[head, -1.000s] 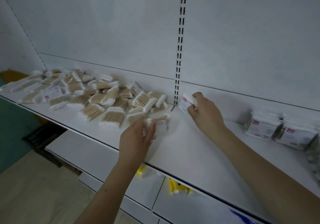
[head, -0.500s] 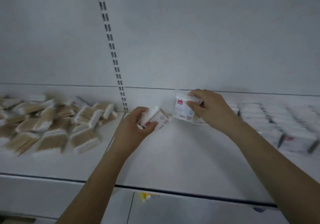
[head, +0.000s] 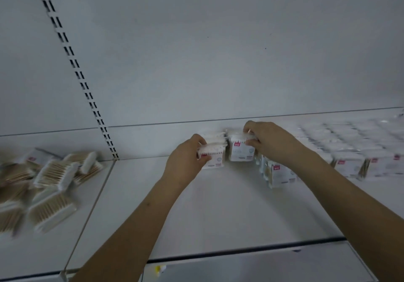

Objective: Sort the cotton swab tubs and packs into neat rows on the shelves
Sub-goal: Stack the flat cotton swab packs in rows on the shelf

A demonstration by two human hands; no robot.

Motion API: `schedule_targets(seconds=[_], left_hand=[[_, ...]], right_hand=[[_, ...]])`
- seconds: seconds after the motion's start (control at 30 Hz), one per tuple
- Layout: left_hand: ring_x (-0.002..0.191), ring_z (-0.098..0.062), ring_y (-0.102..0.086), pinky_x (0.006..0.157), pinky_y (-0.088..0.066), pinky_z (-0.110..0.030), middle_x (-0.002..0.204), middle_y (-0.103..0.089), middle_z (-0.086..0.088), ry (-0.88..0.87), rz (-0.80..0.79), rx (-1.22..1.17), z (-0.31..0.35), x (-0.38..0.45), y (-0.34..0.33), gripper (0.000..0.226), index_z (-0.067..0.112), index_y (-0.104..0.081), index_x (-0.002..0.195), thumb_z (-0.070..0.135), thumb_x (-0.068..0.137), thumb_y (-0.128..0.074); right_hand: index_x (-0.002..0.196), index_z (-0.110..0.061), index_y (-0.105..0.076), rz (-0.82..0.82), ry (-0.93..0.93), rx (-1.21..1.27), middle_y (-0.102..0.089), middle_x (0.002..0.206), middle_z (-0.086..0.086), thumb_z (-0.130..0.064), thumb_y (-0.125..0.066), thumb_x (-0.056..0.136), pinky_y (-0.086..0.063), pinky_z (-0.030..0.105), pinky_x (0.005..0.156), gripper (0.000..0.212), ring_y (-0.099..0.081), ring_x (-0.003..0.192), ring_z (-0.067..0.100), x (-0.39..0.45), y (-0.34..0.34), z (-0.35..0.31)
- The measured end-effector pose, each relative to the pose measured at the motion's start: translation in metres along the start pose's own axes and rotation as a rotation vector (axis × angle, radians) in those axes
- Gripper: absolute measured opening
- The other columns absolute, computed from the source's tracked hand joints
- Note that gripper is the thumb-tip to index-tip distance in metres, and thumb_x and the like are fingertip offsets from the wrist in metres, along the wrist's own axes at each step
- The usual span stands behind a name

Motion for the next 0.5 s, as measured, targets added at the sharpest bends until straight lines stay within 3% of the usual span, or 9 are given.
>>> schedule_targets(seconds=[0.17, 0.33, 0.43, 0.5], left_hand=[[0.075, -0.007, -0.062, 0.073, -0.056, -0.033, 0.097, -0.06, 0.002, 0.032, 0.077, -0.118, -0.003, -0.003, -0.014, 0.028, 0.026, -0.054, 0.114, 0.028, 0.091, -0.069], [0.077, -0.01, -0.062, 0.073, -0.056, -0.035, 0.096, -0.059, 0.005, 0.063, 0.078, -0.168, -0.006, -0.005, -0.022, 0.043, 0.026, -0.043, 0.122, 0.026, 0.09, -0.07], [0.08, -0.005, -0.062, 0.073, -0.055, -0.028, 0.106, -0.059, 0.004, 0.083, 0.043, -0.222, -0.01, -0.011, -0.023, 0.055, 0.028, -0.039, 0.13, 0.031, 0.088, -0.074], [0.086, 0.001, -0.059, 0.075, -0.053, -0.024, 0.114, -0.053, 0.006, 0.093, 0.041, -0.225, -0.014, -0.021, -0.017, 0.063, 0.027, -0.037, 0.138, 0.038, 0.087, -0.073]], right_hand=[[0.11, -0.02, -0.062, -0.005, 0.091, -0.112, -0.056, 0.108, -0.002, -0.034, -0.065, 0.092, -0.043, 0.031, 0.081, 0.023, -0.053, 0.101, 0.019, 0.006, -0.006, 0.0], [0.11, -0.023, -0.06, -0.043, 0.104, -0.183, -0.058, 0.104, -0.006, -0.04, -0.064, 0.092, -0.041, 0.03, 0.078, 0.025, -0.056, 0.099, 0.018, 0.012, -0.007, 0.0], [0.108, -0.027, -0.06, -0.05, 0.073, -0.113, -0.058, 0.102, -0.009, -0.057, -0.058, 0.09, -0.042, 0.03, 0.078, 0.035, -0.055, 0.096, 0.014, 0.014, 0.002, 0.0], [0.11, -0.026, -0.06, 0.03, 0.071, -0.025, -0.058, 0.103, -0.01, -0.063, -0.05, 0.092, -0.043, 0.029, 0.078, 0.042, -0.053, 0.096, 0.012, 0.019, 0.018, -0.004]])
Point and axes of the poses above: each hand's wrist, its own x-axis towards the middle knuckle, its own y-axis out of the back of the hand, z = x × y, the point moved 7 cm from there along x, towards the middle knuckle
